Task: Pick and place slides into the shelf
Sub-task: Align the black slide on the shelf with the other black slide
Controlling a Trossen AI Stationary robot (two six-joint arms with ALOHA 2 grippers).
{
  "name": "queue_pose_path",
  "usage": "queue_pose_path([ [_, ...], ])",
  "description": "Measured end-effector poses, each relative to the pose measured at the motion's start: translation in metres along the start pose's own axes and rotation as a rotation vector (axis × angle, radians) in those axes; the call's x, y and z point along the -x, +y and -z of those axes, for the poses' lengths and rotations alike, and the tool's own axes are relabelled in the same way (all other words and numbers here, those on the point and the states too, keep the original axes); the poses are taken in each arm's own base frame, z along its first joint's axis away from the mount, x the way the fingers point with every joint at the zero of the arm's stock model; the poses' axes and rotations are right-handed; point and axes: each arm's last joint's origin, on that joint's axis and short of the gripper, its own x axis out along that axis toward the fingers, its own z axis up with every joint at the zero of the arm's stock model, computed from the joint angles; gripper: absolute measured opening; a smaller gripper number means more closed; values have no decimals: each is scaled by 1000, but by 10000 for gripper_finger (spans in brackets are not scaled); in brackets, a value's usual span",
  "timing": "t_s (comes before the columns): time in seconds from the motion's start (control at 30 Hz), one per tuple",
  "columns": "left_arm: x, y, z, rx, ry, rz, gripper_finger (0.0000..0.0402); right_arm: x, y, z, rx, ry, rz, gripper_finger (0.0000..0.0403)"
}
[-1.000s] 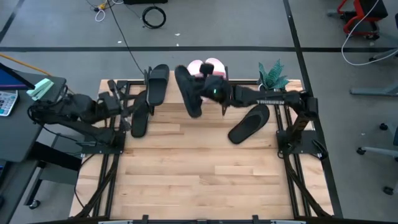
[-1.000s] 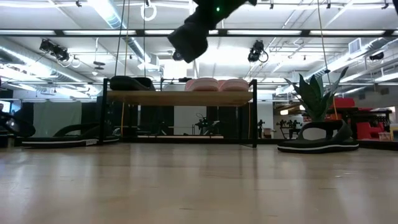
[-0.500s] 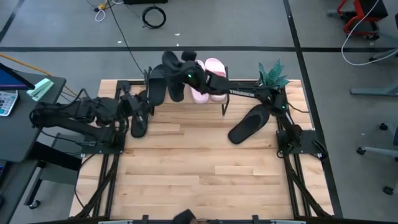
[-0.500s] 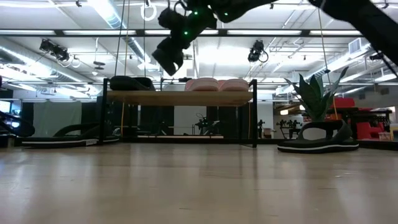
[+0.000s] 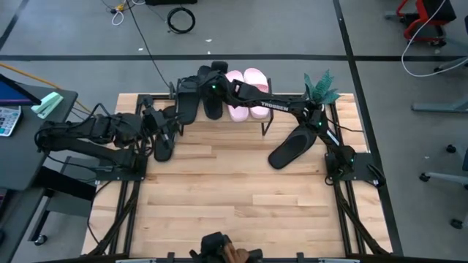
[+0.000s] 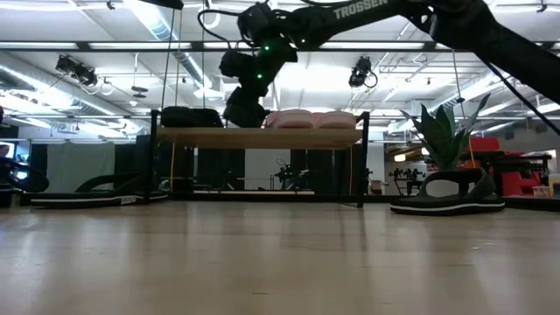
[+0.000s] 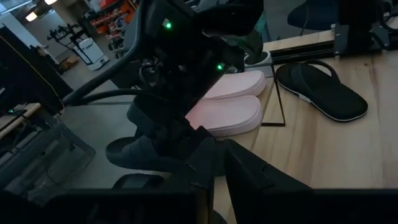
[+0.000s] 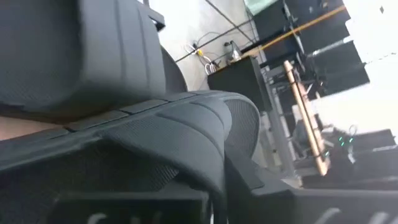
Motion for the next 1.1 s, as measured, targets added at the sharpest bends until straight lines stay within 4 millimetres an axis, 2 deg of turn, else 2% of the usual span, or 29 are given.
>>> queue_pose_path([
  [0.33,0,0,0,0,0,0,23,3,-4,-2,-44,-5,3,118],
  [0.5,0,0,0,1,0,0,17,3,-5,-2,-85,-6,3,150],
  [0.87,0,0,0,26,0,0,24,6,-2,-5,-166,-13,2,164],
  [1.1,0,0,0,27,1,1,12,16,12,-3,-63,58,-97,163],
])
